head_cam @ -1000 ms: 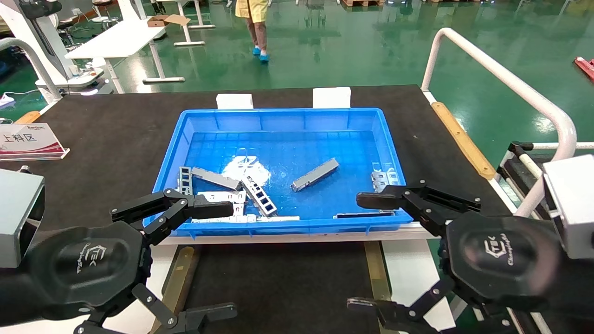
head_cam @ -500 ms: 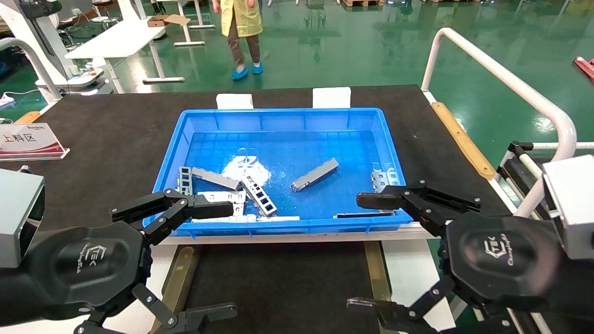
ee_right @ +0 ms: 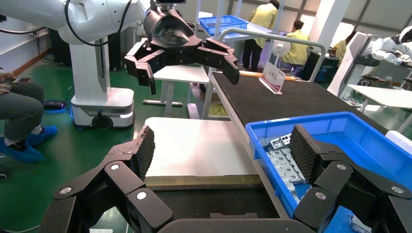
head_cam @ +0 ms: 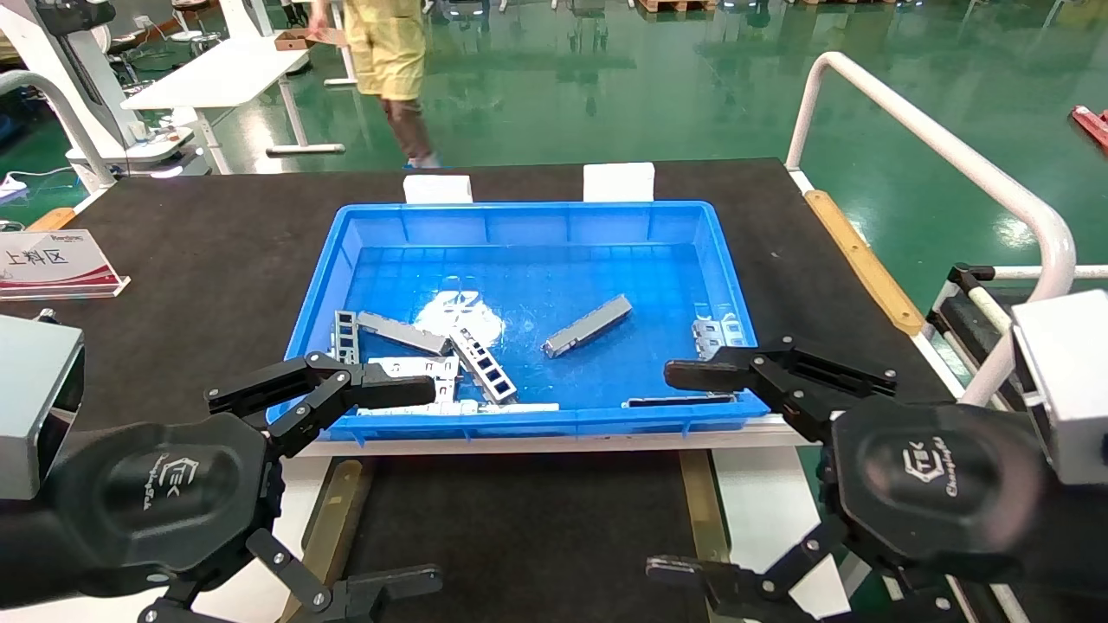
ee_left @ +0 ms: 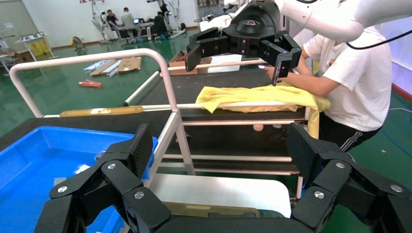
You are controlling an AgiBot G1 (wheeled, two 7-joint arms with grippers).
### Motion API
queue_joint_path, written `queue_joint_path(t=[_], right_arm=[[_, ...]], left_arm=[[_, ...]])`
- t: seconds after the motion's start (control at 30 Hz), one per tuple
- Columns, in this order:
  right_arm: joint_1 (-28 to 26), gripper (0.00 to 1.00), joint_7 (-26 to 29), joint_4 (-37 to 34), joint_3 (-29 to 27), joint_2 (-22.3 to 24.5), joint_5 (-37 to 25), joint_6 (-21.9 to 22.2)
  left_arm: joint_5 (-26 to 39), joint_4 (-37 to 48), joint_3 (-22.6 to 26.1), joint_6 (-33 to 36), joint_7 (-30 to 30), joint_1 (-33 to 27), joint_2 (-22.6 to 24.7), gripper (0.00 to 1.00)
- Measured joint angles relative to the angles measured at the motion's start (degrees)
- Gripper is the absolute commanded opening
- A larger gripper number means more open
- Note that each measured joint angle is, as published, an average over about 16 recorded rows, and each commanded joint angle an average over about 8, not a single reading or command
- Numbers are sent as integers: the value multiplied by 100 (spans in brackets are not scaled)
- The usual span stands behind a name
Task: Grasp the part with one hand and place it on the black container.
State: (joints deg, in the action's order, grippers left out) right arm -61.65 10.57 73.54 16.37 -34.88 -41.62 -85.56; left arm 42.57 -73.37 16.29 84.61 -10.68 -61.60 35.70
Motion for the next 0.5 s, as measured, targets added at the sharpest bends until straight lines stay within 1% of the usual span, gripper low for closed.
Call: queue_joint_path(t=[0.5], right_arm=[[5,100,14,-2,-30,-13,-21,-15]], left_arm=[[655,137,269,-844,6,-235,634,100]])
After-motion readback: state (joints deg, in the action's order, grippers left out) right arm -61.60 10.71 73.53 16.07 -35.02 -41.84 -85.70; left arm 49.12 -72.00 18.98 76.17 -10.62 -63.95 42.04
